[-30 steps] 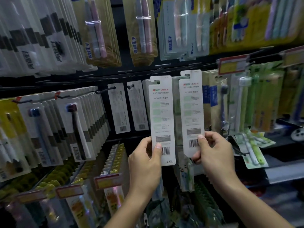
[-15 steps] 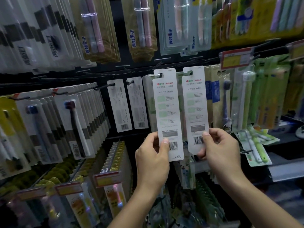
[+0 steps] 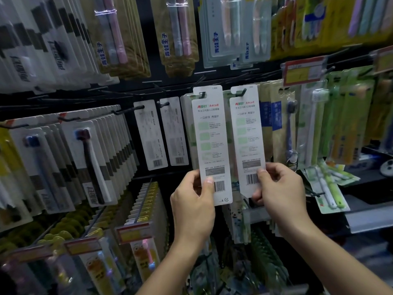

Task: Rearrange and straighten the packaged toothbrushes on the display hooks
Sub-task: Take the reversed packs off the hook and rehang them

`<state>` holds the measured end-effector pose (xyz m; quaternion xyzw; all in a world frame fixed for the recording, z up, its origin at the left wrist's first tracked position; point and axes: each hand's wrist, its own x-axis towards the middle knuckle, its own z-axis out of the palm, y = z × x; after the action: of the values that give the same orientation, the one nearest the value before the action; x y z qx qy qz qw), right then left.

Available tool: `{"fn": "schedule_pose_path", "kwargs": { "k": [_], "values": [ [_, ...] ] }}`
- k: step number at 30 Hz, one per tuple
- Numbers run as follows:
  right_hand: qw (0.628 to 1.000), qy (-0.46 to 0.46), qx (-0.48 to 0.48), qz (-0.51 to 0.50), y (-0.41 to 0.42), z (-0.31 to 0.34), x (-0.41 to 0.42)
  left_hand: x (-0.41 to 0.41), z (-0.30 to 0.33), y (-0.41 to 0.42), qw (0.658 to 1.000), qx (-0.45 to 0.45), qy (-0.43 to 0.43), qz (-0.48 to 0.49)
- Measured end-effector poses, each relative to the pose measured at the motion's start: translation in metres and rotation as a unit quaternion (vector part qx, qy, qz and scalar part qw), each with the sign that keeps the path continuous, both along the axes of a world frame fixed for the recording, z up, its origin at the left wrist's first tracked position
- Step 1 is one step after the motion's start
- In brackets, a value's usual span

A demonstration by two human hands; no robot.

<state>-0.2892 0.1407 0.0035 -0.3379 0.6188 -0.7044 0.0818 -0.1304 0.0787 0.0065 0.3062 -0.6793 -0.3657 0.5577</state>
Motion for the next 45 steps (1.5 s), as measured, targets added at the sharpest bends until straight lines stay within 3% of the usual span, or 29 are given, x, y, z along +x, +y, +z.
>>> {"fn": "schedule_pose_path", "kwargs": {
  "k": [21, 28, 37, 45],
  "values": [
    [1.0, -0.003, -0.01, 0.001, -0.01, -0.01, -0.005, -0.005, -0.008, -0.009, 1.0, 0.005, 0.03, -0.008],
    [1.0, -0.003, 0.002, 0.002, -0.017, -0.009, 0.0, -0.01, -0.002, -0.026, 0.999, 0.041, 0.003, -0.011],
    [0.999, 0.005, 0.039, -0.02, -0.026, -0.009, 0.0, -0.006, -0.018, -0.043, 0.995, 0.029, -0.096, 0.021],
    [0.999, -0.014, 0.049, -0.015, -0.025, -0.018, 0.003, 0.008, -0.023, -0.045, 0.992, 0.007, -0.115, 0.042]
  ]
}}
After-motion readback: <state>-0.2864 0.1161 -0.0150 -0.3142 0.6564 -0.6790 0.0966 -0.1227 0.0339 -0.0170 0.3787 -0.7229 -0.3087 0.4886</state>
